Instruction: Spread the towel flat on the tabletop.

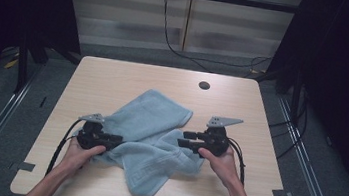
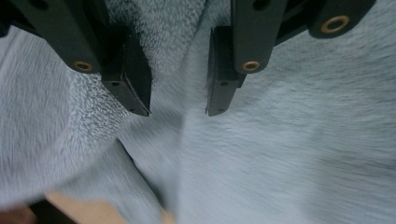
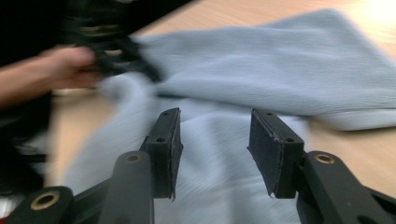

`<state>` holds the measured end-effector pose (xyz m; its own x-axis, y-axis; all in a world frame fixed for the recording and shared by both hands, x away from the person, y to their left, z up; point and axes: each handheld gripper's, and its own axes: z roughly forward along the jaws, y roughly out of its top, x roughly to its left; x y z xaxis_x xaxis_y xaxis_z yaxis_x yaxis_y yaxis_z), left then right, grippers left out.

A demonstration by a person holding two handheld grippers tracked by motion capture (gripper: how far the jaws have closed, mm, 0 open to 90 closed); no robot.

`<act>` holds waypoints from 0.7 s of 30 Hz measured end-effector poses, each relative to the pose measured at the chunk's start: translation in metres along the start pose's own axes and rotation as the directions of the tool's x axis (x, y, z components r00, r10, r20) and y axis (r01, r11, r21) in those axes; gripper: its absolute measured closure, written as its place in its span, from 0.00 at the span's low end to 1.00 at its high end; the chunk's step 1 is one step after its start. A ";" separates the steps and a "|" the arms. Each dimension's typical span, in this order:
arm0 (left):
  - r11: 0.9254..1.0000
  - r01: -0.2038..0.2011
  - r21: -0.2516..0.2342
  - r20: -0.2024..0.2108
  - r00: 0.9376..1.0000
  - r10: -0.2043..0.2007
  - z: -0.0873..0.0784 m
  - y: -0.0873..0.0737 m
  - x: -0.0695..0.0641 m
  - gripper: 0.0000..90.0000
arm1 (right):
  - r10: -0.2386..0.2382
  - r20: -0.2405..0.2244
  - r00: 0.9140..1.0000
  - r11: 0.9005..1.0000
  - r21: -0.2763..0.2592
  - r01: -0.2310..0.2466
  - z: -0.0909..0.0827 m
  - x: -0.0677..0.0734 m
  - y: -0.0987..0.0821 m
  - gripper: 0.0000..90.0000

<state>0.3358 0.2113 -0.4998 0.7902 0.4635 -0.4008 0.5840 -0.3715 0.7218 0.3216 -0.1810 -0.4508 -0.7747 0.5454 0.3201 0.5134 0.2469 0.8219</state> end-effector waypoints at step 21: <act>0.982 0.034 -0.188 -0.213 0.974 -0.075 -0.046 0.003 0.022 0.49 | -0.040 0.125 0.991 0.986 0.166 0.018 0.004 0.002 -0.034 0.91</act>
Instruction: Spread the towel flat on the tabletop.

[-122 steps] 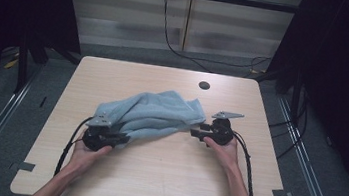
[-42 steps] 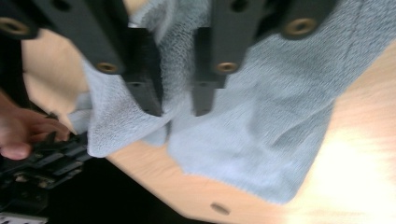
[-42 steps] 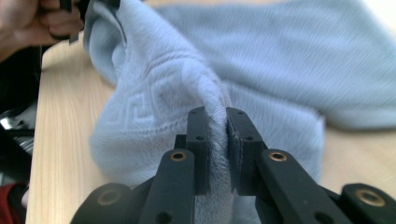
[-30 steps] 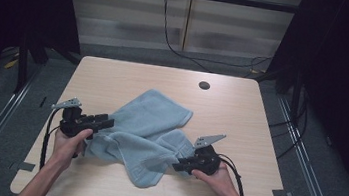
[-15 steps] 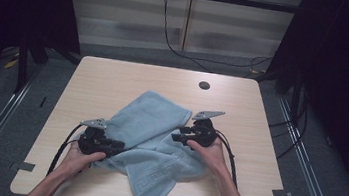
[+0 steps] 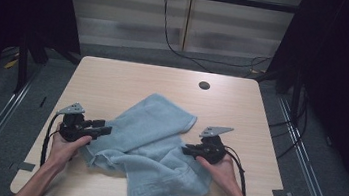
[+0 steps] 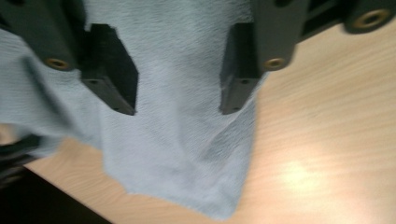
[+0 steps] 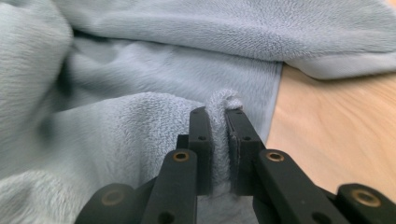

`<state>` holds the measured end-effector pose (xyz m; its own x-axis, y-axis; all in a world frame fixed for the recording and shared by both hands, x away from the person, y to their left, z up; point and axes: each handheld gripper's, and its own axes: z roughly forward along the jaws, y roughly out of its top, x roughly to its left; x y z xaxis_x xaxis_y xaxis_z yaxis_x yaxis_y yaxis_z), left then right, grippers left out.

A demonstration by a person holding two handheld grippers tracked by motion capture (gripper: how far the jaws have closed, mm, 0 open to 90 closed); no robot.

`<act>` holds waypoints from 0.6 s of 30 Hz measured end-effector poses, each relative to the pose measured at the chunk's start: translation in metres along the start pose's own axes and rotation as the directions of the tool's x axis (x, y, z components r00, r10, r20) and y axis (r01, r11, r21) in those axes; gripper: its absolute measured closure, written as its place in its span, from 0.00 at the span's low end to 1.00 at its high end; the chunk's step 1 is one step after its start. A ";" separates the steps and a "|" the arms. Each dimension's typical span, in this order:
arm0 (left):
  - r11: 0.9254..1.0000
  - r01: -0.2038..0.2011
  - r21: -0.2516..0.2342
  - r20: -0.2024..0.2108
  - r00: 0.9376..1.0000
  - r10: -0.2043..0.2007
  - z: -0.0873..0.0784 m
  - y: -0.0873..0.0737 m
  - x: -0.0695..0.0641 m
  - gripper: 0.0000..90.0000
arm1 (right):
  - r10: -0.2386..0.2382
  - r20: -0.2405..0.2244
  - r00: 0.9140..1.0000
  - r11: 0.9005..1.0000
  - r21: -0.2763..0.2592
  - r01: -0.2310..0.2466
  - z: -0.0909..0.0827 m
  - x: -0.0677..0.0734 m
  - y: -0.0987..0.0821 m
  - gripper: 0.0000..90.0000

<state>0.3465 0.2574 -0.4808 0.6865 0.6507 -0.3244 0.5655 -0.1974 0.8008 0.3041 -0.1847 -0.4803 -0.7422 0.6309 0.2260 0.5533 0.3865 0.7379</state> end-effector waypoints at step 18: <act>0.999 -0.049 -0.017 0.109 0.993 0.051 -0.010 0.007 -0.013 0.84 | 0.081 -0.011 0.997 0.997 0.001 -0.081 -0.074 0.038 -0.078 0.68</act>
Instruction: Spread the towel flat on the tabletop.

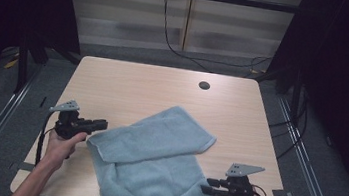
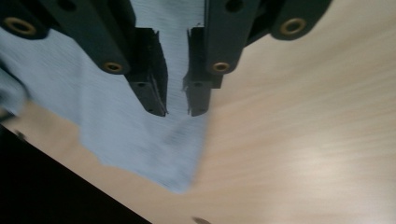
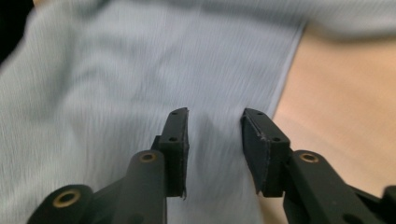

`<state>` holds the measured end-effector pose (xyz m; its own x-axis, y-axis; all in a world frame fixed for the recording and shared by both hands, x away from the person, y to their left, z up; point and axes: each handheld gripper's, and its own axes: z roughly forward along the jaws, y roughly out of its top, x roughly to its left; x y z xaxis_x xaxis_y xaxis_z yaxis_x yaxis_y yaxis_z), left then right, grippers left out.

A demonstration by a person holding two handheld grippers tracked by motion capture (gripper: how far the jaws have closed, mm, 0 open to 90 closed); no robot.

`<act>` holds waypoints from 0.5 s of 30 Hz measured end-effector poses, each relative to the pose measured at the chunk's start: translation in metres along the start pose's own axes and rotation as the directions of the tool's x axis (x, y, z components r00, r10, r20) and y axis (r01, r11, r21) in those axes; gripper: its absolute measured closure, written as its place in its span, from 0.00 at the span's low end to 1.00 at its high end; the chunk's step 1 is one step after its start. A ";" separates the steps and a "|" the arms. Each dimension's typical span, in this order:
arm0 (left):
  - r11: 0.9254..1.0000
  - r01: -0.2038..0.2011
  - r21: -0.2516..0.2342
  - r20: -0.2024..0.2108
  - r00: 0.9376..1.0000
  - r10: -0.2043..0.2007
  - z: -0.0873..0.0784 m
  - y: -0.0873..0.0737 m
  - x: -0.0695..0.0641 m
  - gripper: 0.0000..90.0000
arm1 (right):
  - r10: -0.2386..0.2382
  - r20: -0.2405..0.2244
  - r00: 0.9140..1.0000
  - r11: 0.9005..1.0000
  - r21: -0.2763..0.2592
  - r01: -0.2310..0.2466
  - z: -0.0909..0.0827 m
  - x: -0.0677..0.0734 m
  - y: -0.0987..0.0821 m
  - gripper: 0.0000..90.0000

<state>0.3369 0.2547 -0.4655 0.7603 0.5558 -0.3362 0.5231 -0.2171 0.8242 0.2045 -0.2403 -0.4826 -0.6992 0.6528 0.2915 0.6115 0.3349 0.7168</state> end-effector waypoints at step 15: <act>0.954 -0.176 0.242 0.081 0.984 0.161 0.045 -0.032 -0.045 0.49 | -0.096 0.051 0.994 0.995 -0.010 0.097 0.083 -0.062 0.075 0.48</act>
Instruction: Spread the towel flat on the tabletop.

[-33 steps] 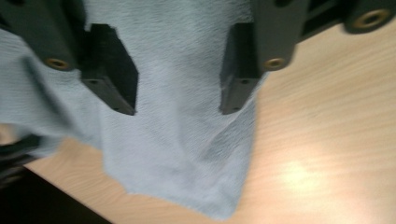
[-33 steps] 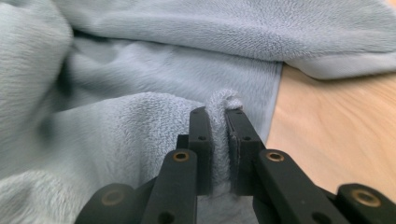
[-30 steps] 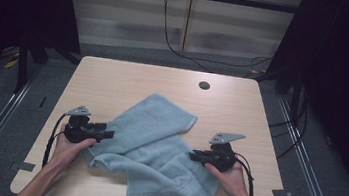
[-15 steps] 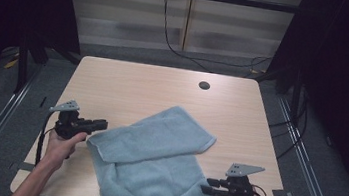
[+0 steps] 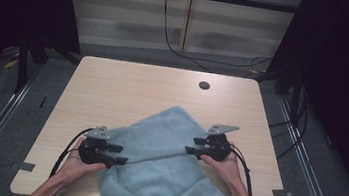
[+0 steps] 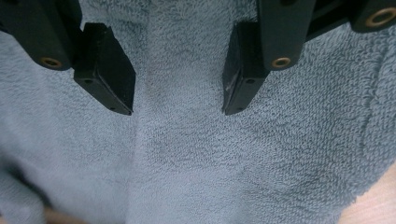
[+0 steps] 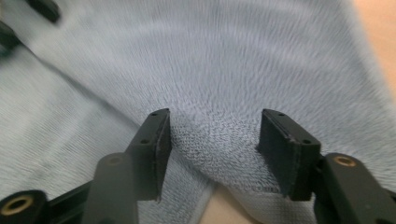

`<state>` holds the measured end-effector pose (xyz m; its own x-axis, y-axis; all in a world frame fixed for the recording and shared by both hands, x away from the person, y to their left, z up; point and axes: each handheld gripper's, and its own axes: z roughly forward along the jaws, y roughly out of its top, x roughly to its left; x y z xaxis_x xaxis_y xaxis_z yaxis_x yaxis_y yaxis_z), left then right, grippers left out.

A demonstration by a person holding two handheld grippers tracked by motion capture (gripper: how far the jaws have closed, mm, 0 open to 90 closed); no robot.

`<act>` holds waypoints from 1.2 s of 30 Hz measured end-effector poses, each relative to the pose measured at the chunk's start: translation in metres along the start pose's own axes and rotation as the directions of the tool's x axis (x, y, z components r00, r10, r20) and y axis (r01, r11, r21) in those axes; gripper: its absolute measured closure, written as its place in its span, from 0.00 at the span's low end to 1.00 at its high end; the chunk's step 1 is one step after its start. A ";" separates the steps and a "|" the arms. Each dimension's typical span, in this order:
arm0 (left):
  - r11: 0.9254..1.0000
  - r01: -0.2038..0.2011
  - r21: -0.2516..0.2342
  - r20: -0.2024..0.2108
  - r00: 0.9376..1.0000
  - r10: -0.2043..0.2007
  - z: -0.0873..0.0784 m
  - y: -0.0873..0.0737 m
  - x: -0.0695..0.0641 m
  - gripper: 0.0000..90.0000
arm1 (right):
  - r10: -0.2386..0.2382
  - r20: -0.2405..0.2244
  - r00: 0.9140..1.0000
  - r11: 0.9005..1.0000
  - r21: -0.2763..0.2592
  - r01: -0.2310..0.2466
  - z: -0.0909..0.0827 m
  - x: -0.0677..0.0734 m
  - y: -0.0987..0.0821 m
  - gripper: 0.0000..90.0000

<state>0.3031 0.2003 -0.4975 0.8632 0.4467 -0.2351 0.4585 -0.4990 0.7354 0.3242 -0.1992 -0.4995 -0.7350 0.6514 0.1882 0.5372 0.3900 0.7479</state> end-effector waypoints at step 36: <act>0.932 0.015 -0.362 0.026 1.000 -0.006 -0.060 0.081 0.007 0.93 | -0.031 0.065 0.997 0.965 -0.257 0.047 -0.096 0.012 0.083 0.93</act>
<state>0.3343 0.2077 -0.4011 0.8656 0.4303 -0.2562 0.3640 -0.1892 0.9120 0.3200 -0.2210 -0.3743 -0.7227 0.6801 0.1231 0.3779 0.2397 0.8943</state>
